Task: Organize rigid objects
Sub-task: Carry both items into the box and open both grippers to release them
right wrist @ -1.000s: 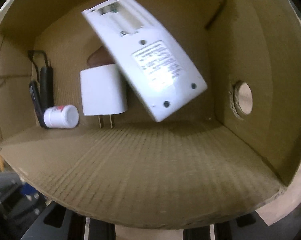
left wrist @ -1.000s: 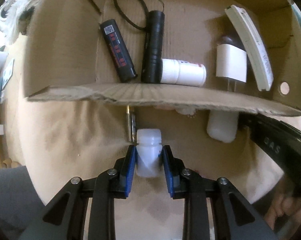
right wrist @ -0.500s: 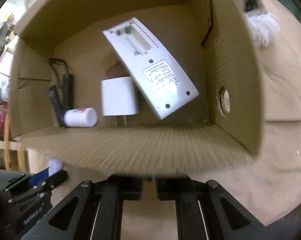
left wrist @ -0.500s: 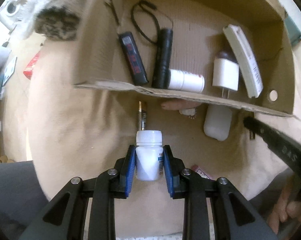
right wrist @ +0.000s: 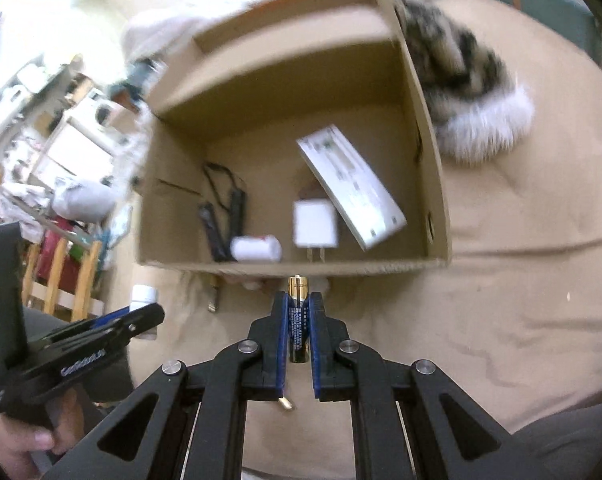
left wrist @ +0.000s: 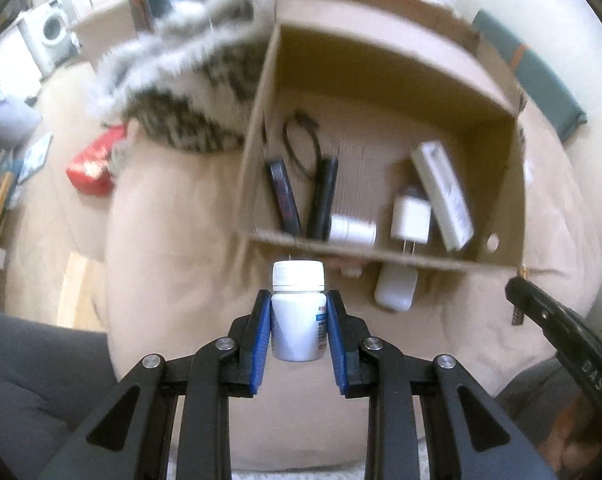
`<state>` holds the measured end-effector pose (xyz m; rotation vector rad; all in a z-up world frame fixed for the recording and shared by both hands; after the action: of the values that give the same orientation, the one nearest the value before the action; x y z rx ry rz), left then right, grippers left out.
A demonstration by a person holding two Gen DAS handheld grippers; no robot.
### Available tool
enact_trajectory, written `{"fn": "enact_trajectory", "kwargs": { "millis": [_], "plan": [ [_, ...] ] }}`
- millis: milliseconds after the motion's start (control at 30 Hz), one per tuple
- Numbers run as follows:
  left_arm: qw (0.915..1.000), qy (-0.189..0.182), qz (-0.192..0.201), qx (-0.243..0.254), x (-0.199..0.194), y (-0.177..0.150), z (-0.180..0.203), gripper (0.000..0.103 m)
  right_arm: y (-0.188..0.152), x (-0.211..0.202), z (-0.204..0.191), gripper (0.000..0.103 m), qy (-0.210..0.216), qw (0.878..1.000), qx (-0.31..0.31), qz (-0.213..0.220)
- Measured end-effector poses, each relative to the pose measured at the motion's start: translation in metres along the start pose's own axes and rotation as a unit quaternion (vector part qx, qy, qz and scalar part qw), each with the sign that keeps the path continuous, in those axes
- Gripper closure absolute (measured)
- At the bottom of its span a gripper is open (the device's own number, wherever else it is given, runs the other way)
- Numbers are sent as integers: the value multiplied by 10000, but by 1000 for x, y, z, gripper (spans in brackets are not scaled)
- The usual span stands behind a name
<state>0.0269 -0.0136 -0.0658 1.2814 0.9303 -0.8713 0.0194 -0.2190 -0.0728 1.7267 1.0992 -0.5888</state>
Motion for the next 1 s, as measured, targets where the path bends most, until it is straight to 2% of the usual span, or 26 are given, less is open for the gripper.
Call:
{"fn": "enact_trajectory", "kwargs": {
  "millis": [67,267,400,667,1000],
  "plan": [
    [9998,14,185,20,-15,5,-2,79,11,-13,-2,93,131,9996,-68,221],
    [9980,51,633,-8,-26,34,-1,79,33,-50,-16,93,324,9929,-327,1097],
    [9966,86,821,-16,-29,54,2,79,51,-56,-25,93,357,9894,-484,1324],
    [9954,102,952,-31,-28,79,6,79,80,-49,-22,93,311,9872,-668,1414],
    [9968,232,708,275,10,98,23,79,114,-11,-16,93,253,9906,-588,1212]
  ]
}}
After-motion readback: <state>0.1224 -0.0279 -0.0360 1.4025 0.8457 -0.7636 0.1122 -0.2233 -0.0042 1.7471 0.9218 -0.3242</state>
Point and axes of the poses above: each gripper's, at about its wrist camera, not at the fingertips, and x roughly the way its jaws point, z to its right, y to its top, the point moved 4 cm from there along x, roughly the way its jaws point, and after that the axes turned 4 degrees about y, right-handed, at the moved point
